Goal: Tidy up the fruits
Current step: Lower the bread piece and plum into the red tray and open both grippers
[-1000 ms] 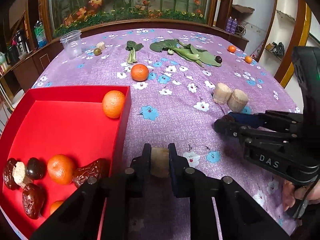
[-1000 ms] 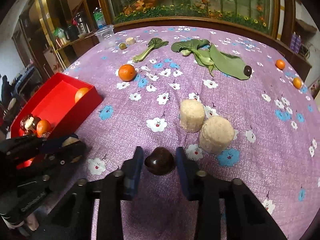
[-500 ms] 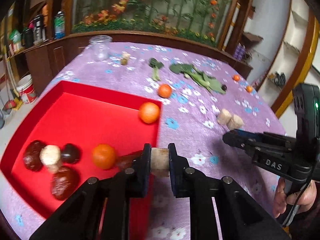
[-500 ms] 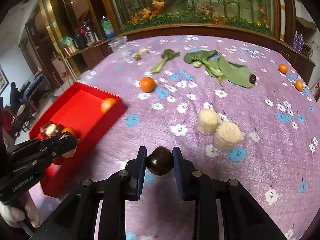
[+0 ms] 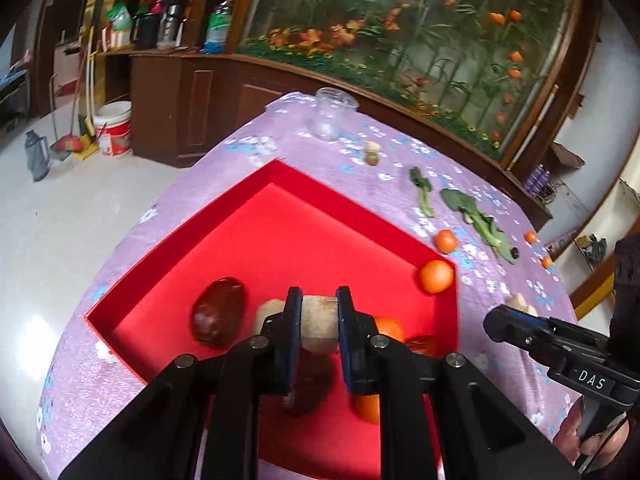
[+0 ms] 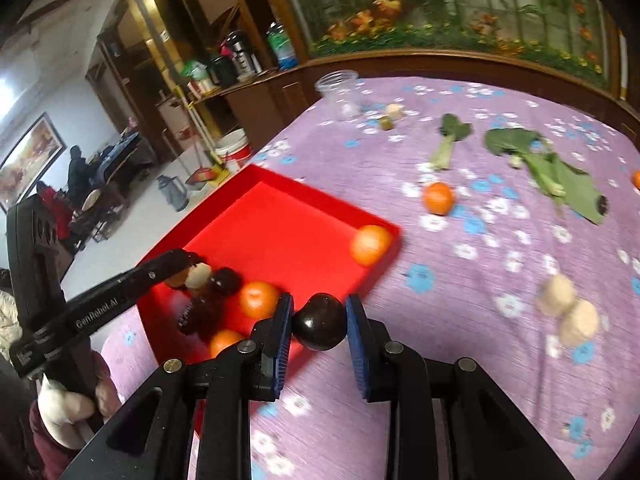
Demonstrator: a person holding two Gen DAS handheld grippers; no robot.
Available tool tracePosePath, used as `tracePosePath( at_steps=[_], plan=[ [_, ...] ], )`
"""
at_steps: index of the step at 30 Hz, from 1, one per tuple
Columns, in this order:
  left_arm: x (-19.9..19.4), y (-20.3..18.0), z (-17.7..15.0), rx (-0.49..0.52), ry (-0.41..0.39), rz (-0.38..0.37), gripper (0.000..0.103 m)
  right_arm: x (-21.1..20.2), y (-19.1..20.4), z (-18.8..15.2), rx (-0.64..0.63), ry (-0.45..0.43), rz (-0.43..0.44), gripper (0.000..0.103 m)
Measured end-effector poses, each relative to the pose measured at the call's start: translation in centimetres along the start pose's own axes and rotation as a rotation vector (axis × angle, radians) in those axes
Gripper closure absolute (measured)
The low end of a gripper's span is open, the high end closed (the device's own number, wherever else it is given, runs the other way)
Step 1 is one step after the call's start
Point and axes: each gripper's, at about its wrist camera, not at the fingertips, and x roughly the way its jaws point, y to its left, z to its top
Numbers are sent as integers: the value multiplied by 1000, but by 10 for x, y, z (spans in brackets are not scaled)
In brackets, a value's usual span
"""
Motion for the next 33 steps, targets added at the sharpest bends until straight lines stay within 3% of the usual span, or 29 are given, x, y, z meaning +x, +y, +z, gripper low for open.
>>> tracePosePath(
  at_steps=[10,12,14,16,24,26,33],
  plan=[
    [7,22,4,-40,4,12,84,62,26,20,-42,75,-9,74],
    [4,25,5,-48,0,2,76,69,29,22,-44,84,-13,74],
    [0,27,6,-58,-11,-2,56,77,31,24,-50,93,-16,74],
    [-6,28,7,-65,-29,-7,53,82,35,24,-54,96,-11,73],
    [-20,26,6,-94,-58,-20,45,77,38,25,-55,75,-14,71],
    [-24,26,5,-102,-63,-23,45,70,36,25,-47,58,-14,65],
    [-35,12,1,-86,-69,-23,44,43,37,14,-53,18,-11,60]
  ],
)
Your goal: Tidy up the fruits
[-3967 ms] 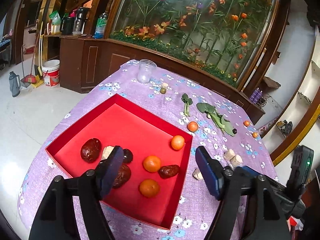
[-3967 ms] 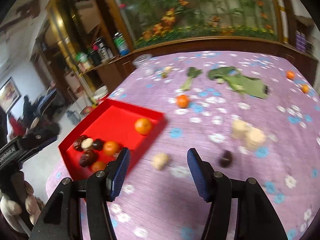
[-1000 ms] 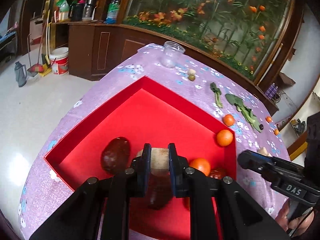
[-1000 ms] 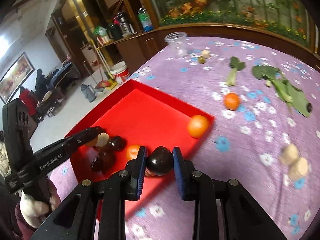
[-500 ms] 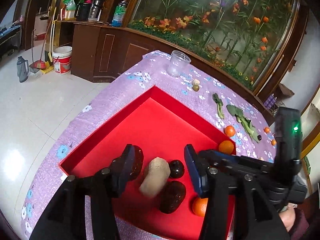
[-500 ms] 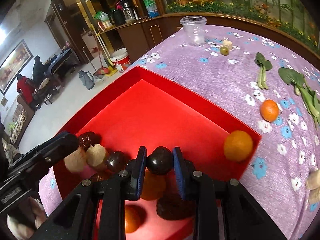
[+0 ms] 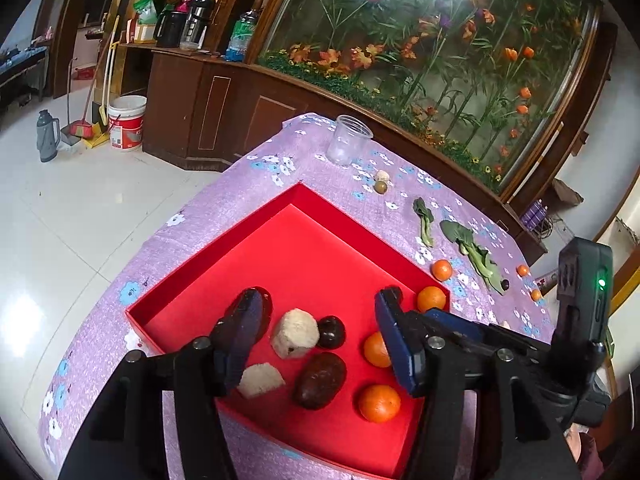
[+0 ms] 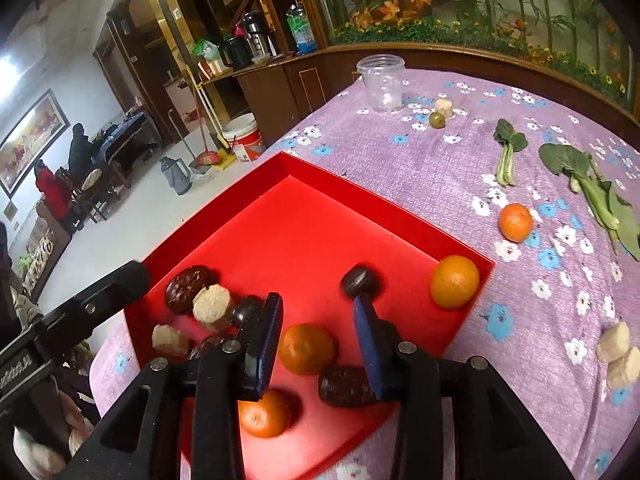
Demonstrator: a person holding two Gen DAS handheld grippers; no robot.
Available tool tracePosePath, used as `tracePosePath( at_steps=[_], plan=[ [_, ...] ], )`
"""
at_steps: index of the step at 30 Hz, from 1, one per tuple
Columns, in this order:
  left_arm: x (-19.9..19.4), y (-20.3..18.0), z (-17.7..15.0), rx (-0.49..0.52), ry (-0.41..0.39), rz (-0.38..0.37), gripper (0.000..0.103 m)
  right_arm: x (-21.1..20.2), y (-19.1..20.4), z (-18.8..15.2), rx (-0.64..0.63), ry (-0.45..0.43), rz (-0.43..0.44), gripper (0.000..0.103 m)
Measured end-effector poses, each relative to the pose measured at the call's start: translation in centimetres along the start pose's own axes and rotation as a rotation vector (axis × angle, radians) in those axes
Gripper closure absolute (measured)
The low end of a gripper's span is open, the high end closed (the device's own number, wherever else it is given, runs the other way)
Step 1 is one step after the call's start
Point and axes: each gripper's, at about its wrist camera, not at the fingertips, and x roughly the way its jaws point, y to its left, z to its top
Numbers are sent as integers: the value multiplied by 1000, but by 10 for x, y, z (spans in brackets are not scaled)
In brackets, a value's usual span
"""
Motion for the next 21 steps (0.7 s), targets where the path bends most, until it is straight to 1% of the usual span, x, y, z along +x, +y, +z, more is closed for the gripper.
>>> tracePosePath(
  at_steps=[2,4,6,8,10,12,17,21],
  plan=[
    [-2,-5,-1,9,3,2,41,-8,0,-6,0,-10,2,54],
    [-5,-13,-3,23,5,4,39,-14,-2,-11,1,-15,7,53],
    [-8,-20,-5,38,7,13,35,-21,-4,-17,-1,-21,5,53],
    [-8,-28,-7,52,12,43,25,-28,-7,-23,-2,-28,-3,53],
    [-9,-34,-9,62,17,56,24,-35,-13,-28,3,-37,-12,51],
    [-9,-40,-11,68,26,50,24,-43,-21,-34,14,-45,-17,48],
    [-13,-58,-16,97,39,23,24,-64,-45,-52,44,-61,-46,48],
    [-16,-67,-20,113,42,1,24,-85,-75,-69,92,-75,-85,48]
  ],
)
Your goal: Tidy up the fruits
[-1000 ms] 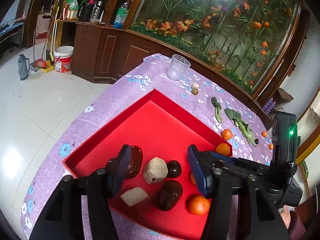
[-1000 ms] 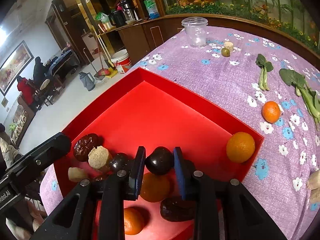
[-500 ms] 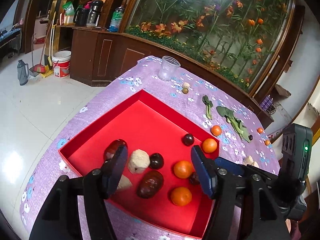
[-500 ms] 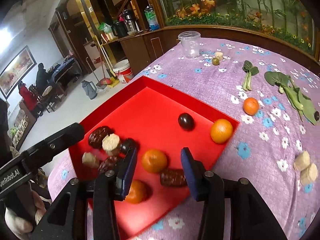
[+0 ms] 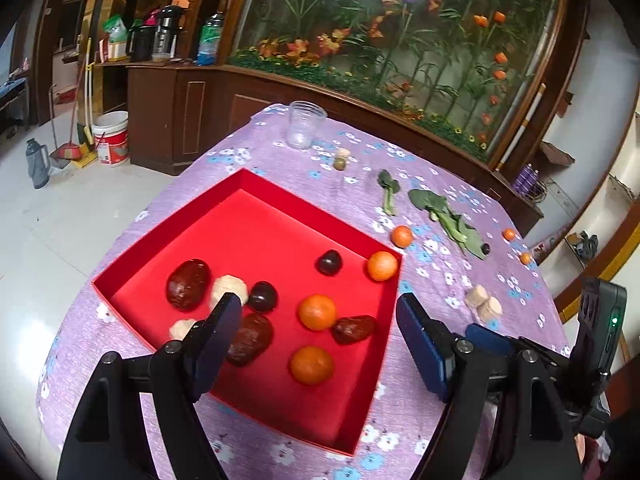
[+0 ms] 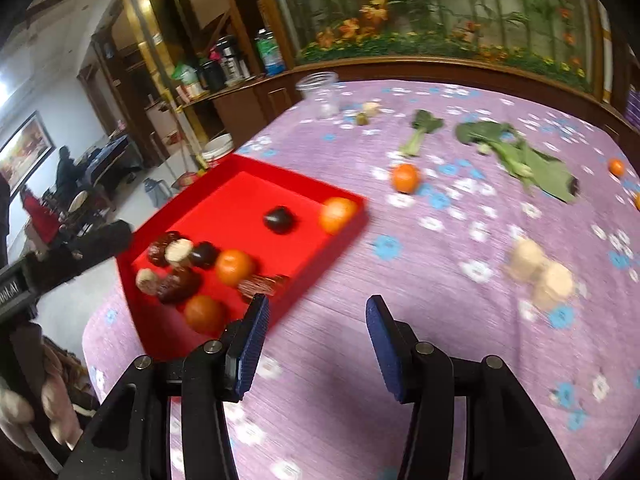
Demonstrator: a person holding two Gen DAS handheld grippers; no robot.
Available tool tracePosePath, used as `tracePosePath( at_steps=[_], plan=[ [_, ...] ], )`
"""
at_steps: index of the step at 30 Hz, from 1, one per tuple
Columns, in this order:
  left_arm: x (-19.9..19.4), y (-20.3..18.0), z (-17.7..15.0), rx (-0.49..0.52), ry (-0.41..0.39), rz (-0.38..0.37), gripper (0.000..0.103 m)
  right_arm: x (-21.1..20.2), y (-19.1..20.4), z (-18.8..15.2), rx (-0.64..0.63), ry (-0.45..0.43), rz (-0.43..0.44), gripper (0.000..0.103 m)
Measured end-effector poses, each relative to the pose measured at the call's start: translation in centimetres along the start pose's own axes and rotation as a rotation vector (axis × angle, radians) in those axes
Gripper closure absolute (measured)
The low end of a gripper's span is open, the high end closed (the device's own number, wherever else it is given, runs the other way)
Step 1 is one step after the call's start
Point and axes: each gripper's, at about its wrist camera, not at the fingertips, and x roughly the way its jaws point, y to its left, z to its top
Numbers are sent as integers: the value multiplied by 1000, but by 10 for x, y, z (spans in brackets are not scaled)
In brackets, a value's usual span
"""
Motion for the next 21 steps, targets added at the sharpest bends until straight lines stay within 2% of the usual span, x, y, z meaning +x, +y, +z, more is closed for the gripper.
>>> tracePosePath(
  at_steps=[10,15,21],
  plan=[
    [26,-39,-16,76,83,-64,24,-45,-115,-33,208,-8,-164,48],
    [35,-58,-22,129,105,-86,24,-48,-139,-34,251,-15,-183,48],
    [47,-72,-14,163,124,-111,24,-38,-142,-26,230,-2,-178,48]
  ],
)
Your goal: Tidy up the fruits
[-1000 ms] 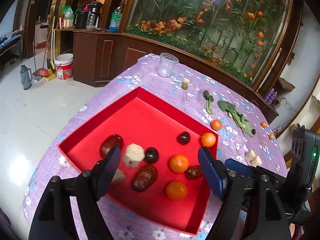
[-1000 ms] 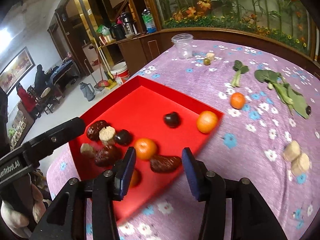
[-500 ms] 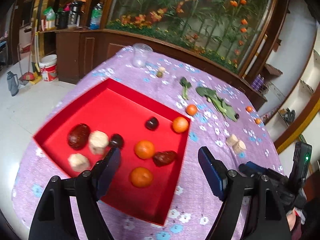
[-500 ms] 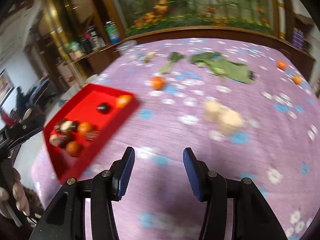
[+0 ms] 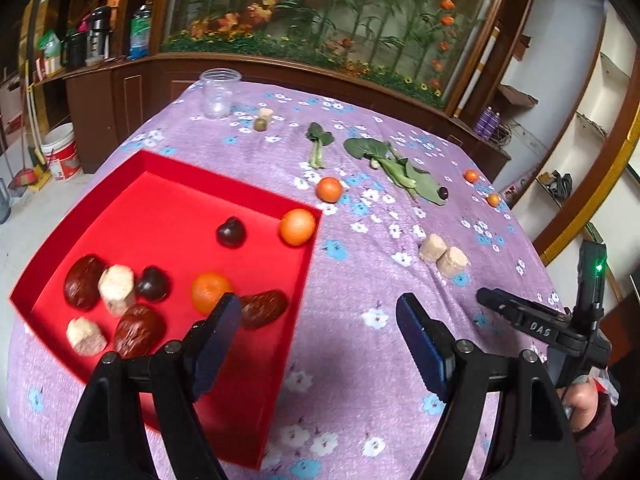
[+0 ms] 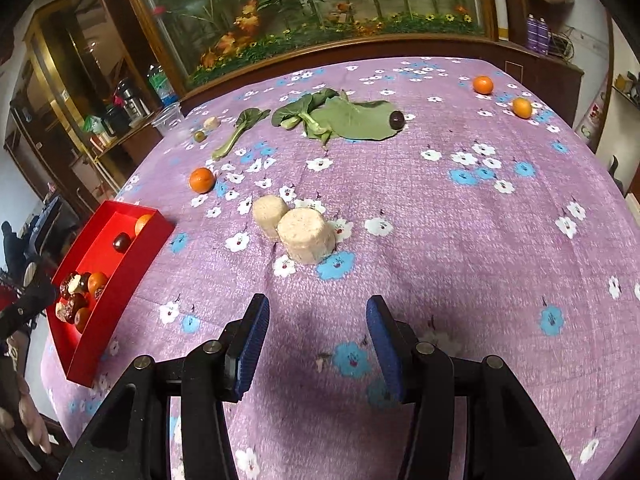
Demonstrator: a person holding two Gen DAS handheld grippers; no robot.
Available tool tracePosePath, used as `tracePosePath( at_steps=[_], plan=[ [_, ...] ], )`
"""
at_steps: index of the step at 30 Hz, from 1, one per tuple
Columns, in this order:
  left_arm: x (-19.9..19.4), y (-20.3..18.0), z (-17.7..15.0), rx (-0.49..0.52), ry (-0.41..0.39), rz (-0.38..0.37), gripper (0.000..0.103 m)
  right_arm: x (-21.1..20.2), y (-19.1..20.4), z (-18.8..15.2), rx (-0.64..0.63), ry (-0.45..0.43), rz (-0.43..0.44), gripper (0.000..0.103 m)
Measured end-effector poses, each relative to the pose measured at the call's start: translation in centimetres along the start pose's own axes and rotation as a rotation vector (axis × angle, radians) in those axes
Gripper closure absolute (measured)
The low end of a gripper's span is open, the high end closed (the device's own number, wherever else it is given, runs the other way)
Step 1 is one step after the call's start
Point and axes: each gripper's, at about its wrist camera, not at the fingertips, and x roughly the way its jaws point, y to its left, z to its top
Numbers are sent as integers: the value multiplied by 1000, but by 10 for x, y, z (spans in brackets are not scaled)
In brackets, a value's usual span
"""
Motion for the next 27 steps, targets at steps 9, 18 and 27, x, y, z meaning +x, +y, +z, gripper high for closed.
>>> tracePosePath(
  at_steps=[9,18,27],
  plan=[
    [50,-26,63,150,8,37,24,11,3,7,-20,1,28,48],
    [151,-27,115,204,182,95,30,17,1,25,-54,-9,43,48],
    [202,-18,119,191,305,86,45,51,41,60,-278,16,58,48]
  ],
)
